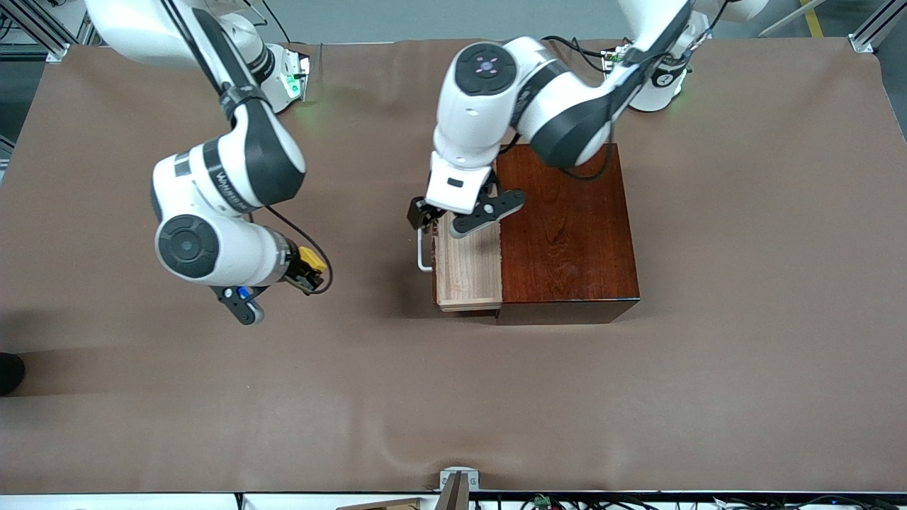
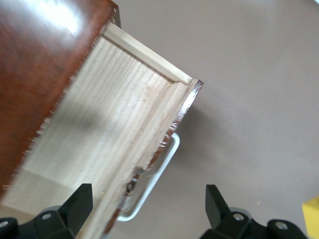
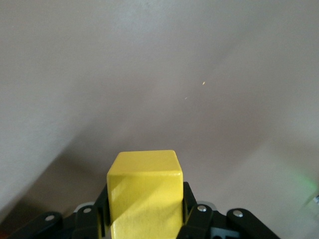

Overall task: Open drawer, take yellow block, close drawer
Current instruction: 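Push the drawer shut with the left gripper while the right gripper carries the cube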

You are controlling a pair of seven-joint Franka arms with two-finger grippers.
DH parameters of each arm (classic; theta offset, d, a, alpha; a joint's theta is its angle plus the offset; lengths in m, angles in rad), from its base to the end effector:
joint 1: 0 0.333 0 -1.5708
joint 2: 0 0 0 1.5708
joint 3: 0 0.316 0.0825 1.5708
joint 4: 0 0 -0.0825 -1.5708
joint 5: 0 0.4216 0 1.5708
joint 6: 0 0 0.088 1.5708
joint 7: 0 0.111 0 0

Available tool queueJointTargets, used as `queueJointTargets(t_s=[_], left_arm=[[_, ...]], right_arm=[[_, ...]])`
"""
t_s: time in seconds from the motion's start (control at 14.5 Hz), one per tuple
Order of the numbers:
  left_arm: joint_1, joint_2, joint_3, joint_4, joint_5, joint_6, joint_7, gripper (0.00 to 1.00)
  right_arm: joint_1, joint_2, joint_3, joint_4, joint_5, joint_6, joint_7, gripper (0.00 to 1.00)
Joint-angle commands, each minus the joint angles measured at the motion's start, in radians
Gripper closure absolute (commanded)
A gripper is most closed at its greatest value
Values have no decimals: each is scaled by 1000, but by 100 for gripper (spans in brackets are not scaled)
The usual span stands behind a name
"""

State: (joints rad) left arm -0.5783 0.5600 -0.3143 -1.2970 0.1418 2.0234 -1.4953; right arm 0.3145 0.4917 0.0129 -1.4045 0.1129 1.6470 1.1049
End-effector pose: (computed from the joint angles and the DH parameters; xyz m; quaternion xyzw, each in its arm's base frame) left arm 0.5286 -0.5587 0.4371 0.9487 0.3008 0.0228 0.0943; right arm 0.6651 0.2368 0.3874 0.9122 -0.3862 -0.1319 0.0374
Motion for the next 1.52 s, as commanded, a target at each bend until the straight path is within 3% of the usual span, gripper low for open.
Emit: queueJointTargets(t_s=[0.0,0.28,0.62,0.97,1.17,1.45], left_arm=[[-183,78,157,99,24,38,-123,0],[-325,159,290,110,24,188,-314,0],[-413,274,382,146,24,297,-469,0],[-425,322,397,153,24,377,-657,0],[-423,317,394,151,21,318,-674,0],[-422,316,393,148,19,227,-671,0]], right_arm=[[-37,-61,12,-102,-1,37,-88,100],[-95,-102,12,-200,-2,111,-259,100],[-159,-139,15,-321,-67,195,-446,100],[-265,-159,16,-439,-68,299,-693,100],[-314,-162,12,-513,-75,391,-805,100],[-374,-160,12,-609,-151,545,-934,100]])
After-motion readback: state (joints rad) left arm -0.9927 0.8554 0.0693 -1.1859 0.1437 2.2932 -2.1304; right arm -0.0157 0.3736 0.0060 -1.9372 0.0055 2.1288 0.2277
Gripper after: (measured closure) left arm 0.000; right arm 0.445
